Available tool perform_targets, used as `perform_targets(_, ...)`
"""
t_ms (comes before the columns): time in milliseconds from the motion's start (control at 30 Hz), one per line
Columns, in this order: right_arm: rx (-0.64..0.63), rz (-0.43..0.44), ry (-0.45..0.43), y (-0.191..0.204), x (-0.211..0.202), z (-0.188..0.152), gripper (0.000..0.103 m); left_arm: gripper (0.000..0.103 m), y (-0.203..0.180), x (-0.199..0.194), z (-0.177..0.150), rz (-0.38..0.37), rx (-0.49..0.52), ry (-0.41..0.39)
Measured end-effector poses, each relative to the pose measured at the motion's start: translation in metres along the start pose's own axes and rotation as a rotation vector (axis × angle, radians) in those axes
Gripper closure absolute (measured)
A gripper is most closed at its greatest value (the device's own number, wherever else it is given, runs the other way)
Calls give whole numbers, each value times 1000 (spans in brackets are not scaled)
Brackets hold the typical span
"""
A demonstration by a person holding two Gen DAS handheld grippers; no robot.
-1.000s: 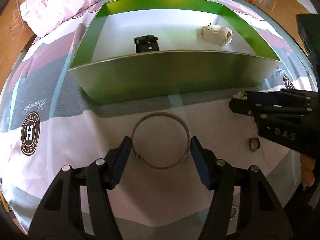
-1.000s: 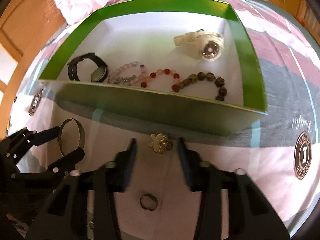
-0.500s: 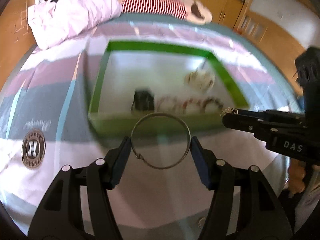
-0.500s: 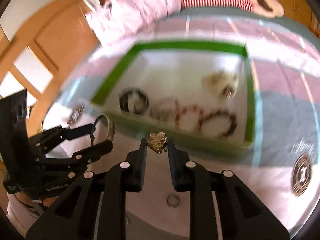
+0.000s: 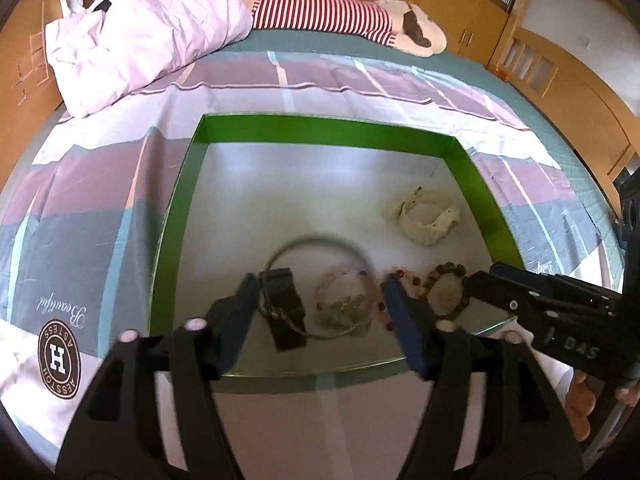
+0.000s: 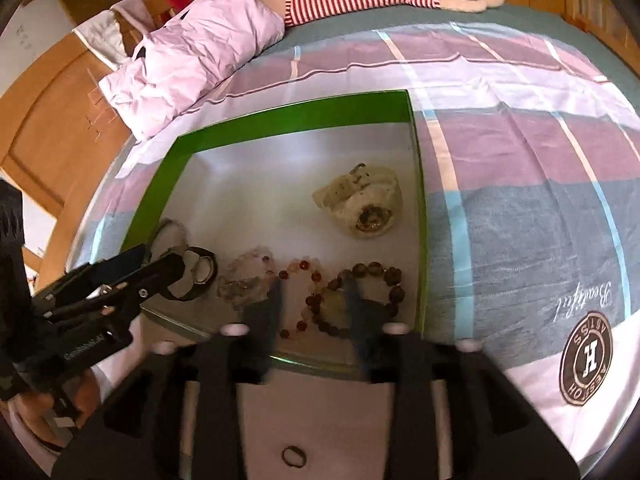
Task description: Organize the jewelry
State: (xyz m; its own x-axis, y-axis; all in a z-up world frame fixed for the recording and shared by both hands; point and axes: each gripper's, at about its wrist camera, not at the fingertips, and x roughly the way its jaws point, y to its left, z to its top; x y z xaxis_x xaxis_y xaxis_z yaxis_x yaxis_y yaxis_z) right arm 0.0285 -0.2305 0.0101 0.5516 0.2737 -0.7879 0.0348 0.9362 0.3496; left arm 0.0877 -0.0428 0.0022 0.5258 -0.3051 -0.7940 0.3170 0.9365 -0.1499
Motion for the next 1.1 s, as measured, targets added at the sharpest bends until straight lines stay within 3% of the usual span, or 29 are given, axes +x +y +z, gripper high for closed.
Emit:
perform_targets(133,-9,52,-10,4,-18,-4,56,25,-2,-16,-1,-19,13,-31)
perform_targets(267,-80,101,42,15,-31,-25,56,24,-1,-32,-21,-47,29,24)
perform_targets(333,-154,51,118,21,-22,-43,56,24,-2,-33,-43,-46,65,90)
perform_targets(400,-218,-10,191,24,-9,-60,65,24,-5,-33,-68,-64,92,141)
perform_targets(500,-328,-69,277,34,9,-85,68,25,-14,-37,-110,-95,142,216)
perform_targets(700,-409,-69,317,50,17,-99,68,25,-52,-62,-162,-198,268,212)
perform_targets(767,-415,-82,328,51,20,-100,68,26,-64,-59,-173,-181,327,217)
perform_targets(867,-420,-98,344,51,25,-102,68,44,-70,-45,-181,-146,365,258)
perform_targets(900,-422,-103,346,51,26,-102,68,55,-70,-39,-183,-131,364,274)
perform_targets(1100,-405,-107,346,43,26,-98,68,80,-64,-30,-180,-89,365,263)
